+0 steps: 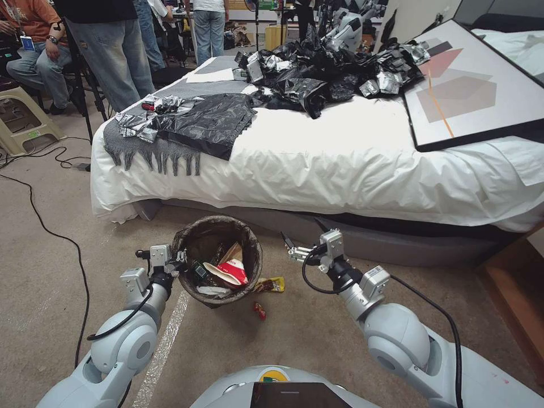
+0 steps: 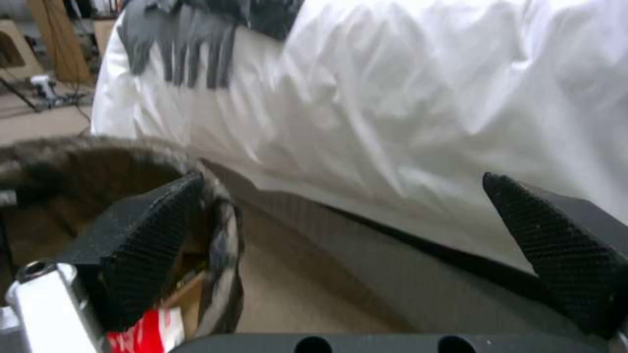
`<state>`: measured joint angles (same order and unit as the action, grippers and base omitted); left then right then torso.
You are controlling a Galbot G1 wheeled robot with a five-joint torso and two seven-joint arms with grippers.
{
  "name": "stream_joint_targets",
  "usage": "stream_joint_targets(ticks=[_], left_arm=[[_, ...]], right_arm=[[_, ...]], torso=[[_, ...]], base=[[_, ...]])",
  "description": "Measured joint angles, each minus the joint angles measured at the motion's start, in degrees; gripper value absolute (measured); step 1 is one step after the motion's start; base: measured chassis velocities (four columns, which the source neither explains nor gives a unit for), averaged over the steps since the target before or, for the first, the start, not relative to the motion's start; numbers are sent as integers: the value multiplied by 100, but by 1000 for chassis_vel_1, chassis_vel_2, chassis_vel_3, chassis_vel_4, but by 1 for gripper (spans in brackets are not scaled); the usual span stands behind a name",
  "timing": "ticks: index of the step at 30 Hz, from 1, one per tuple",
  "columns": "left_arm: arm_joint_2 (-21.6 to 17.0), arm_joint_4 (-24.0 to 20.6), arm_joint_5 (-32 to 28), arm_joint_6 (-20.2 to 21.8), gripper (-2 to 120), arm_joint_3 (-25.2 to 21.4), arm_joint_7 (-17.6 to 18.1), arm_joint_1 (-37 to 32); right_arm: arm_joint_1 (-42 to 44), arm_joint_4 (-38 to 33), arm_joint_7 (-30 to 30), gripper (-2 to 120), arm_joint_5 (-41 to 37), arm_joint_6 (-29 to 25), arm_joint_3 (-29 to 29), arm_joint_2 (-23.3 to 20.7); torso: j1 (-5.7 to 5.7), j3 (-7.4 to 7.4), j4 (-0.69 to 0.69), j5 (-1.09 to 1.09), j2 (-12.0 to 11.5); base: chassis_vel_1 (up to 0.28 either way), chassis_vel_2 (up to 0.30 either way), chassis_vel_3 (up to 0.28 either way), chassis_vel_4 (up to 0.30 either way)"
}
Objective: Pick up the trash bin, then pick up the garbage from the floor and place it into the trash bin.
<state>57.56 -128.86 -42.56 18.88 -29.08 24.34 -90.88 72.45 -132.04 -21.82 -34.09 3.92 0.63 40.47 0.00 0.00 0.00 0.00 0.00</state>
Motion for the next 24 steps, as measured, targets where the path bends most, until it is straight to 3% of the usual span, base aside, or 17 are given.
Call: stream_joint_targets(ticks=[14, 21, 24], left_arm=[[119, -9, 63, -12, 5, -205, -2, -98], [147, -7, 76, -18, 5, -208, -4, -88], [165, 1, 80, -19, 5, -200, -7, -50]], right_arm=[[-332, 557, 21, 100, 52, 89, 474, -107], [-655, 694, 462, 100, -315, 92, 729, -400], [-1171, 952, 918, 100, -737, -19, 1126, -647]], torso=[[0, 0, 1, 0, 0], [0, 0, 0, 1, 0], [0, 0, 2, 0, 0]], base=[[0, 0, 0, 0], [0, 0, 0, 0], [0, 0, 0, 0]])
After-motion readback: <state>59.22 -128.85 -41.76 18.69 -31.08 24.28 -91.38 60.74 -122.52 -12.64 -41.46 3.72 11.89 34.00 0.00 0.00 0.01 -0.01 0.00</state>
